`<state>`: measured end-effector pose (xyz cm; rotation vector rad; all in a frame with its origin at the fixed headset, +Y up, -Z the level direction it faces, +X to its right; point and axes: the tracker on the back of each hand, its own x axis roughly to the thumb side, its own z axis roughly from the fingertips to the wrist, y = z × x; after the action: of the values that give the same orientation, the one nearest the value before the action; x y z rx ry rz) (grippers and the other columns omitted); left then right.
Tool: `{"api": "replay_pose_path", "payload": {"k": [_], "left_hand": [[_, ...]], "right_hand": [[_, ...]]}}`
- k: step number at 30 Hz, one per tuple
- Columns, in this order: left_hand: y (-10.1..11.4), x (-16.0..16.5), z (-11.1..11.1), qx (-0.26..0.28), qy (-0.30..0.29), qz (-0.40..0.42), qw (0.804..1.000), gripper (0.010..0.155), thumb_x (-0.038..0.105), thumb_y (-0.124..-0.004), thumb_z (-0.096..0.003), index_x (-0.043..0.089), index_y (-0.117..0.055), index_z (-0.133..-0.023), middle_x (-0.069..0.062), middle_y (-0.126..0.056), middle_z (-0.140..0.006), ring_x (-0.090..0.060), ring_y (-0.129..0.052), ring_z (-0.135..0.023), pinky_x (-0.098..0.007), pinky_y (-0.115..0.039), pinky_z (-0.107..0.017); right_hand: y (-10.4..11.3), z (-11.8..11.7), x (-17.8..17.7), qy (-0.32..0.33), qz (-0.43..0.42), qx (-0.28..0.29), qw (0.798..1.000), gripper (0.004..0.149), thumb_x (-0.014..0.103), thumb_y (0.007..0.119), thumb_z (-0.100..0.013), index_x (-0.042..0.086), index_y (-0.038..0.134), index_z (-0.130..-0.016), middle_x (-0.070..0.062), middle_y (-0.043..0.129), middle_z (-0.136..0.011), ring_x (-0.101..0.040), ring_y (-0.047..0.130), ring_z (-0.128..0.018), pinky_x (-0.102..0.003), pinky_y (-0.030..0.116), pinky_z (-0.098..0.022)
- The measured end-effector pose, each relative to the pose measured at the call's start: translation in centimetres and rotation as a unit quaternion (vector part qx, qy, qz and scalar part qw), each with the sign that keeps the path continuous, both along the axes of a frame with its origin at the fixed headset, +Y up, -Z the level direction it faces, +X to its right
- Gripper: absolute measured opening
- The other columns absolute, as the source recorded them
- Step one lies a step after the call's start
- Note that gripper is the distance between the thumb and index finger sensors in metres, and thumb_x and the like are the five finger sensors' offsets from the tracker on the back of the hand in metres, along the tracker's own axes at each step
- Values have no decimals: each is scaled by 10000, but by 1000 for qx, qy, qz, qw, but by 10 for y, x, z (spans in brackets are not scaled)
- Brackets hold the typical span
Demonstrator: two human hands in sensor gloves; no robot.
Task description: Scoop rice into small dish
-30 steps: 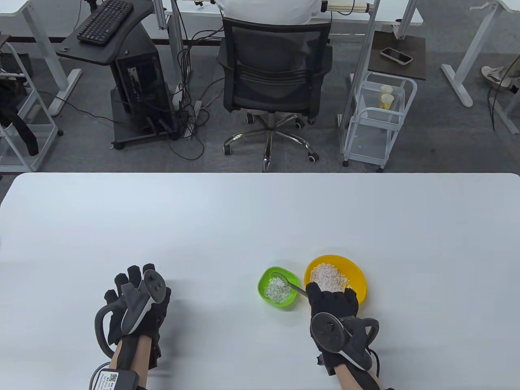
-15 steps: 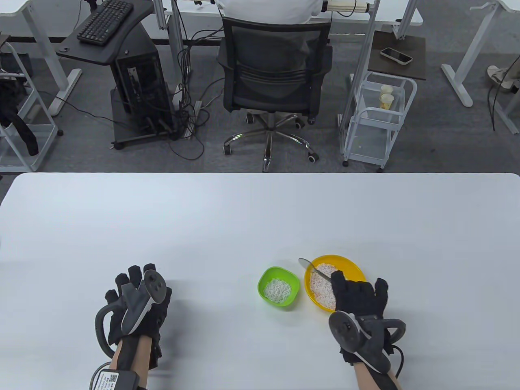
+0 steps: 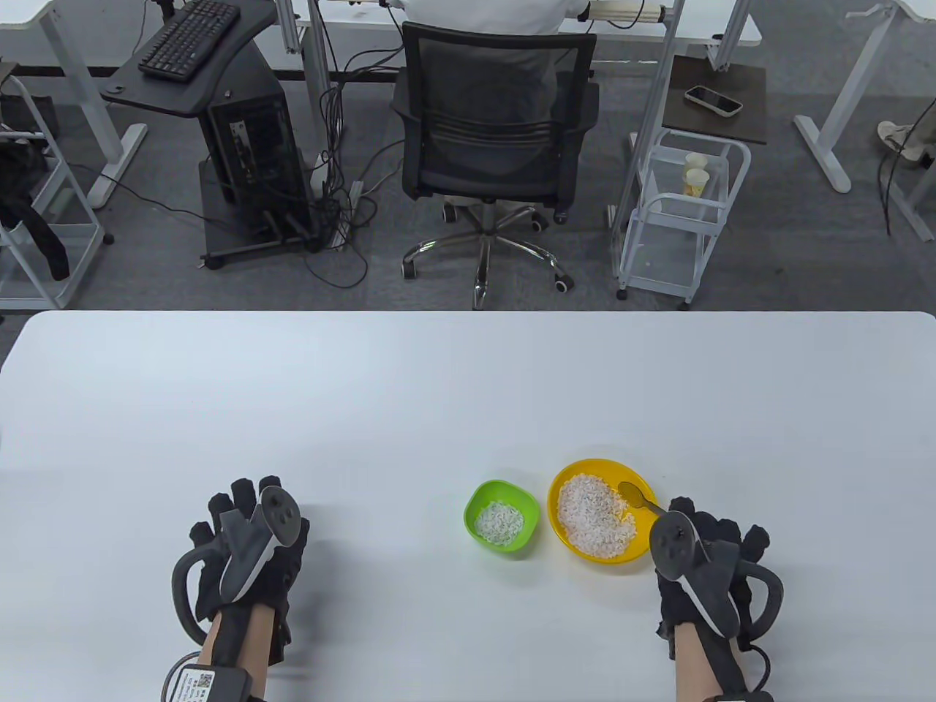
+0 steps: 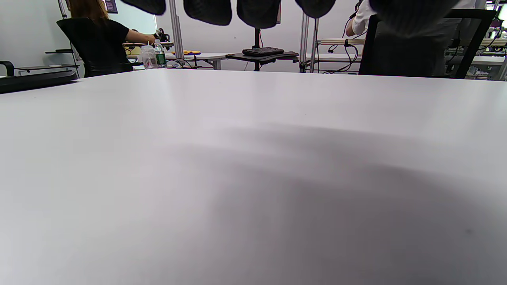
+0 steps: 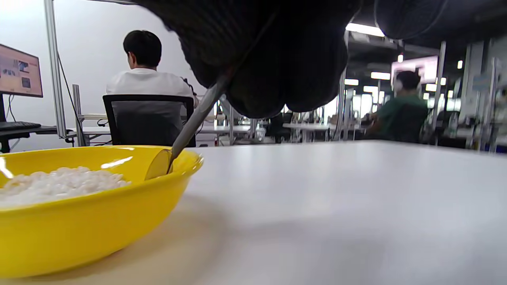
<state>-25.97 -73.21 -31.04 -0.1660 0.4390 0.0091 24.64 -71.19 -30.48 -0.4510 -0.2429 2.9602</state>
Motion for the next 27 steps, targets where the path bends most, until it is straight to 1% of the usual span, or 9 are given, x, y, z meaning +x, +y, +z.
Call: {"api": "replay_pose_path", "payload": {"k": [1, 2, 4, 6, 11, 19, 24, 27], "left_hand": [[-1, 0, 0, -1, 0, 1, 1000, 713, 640, -637, -477, 438, -378, -1110, 81, -405, -1265, -259, -435, -1187, -571, -438, -846], [-1, 0, -1, -2, 0, 1, 1000, 712, 640, -637, -476, 438, -383, -1109, 83, -405, -1265, -258, -435, -1187, -571, -438, -846], [-1, 0, 0, -4, 0, -2, 1000, 714, 642, -637, -476, 439, -381, -1110, 82, -402, -1267, -257, -436, -1187, -571, -438, -846], [-1, 0, 0, -2, 1, -1, 1000, 712, 641, -636, -477, 440, -381, -1110, 81, -404, -1266, -258, -437, -1187, -570, -439, -847], [-1, 0, 0, -4, 1, -1, 1000, 714, 642, -635, -476, 438, -381, -1111, 83, -405, -1266, -258, -436, -1187, -570, -440, -846], [-1, -1, 0, -1, 0, 2, 1000, 713, 641, -637, -476, 438, -384, -1111, 82, -407, -1266, -257, -439, -1187, -571, -439, -846], [-1, -1, 0, -2, 0, 3, 1000, 714, 641, -637, -476, 437, -385, -1111, 82, -407, -1266, -260, -439, -1186, -570, -440, -846], [-1, -1, 0, -5, 0, 1, 1000, 711, 640, -637, -477, 436, -387, -1110, 82, -407, -1266, -260, -439, -1186, -570, -439, -846]], "right_hand": [[-4, -2, 3, 13, -62, -19, 998, 416, 138, 707, -544, 156, 794, -951, -121, 966, -741, -436, 883, -715, -761, 516, -647], [-5, -2, 4, 19, -87, -23, 996, 418, 132, 706, -543, 149, 795, -951, -128, 967, -738, -441, 884, -709, -761, 520, -641], [-8, -4, 6, 37, -169, -33, 984, 416, 116, 707, -540, 137, 809, -943, -151, 968, -734, -461, 877, -701, -761, 516, -634], [-9, -3, 7, 30, -185, -46, 981, 415, 117, 703, -542, 142, 809, -942, -145, 968, -737, -458, 875, -704, -761, 511, -636], [-12, -3, 15, 8, -239, -54, 970, 414, 113, 699, -543, 131, 807, -942, -151, 964, -735, -466, 870, -701, -761, 498, -639], [-11, 1, 39, -24, -300, -45, 952, 408, 108, 698, -545, 124, 813, -937, -161, 962, -733, -475, 866, -696, -762, 487, -641], [-11, 3, 50, -29, -342, -38, 939, 408, 105, 697, -547, 122, 811, -938, -166, 959, -735, -480, 861, -697, -761, 484, -641], [-12, 3, 54, -21, -369, -34, 928, 407, 104, 697, -547, 117, 812, -937, -169, 959, -734, -481, 861, -695, -762, 484, -640]]}}
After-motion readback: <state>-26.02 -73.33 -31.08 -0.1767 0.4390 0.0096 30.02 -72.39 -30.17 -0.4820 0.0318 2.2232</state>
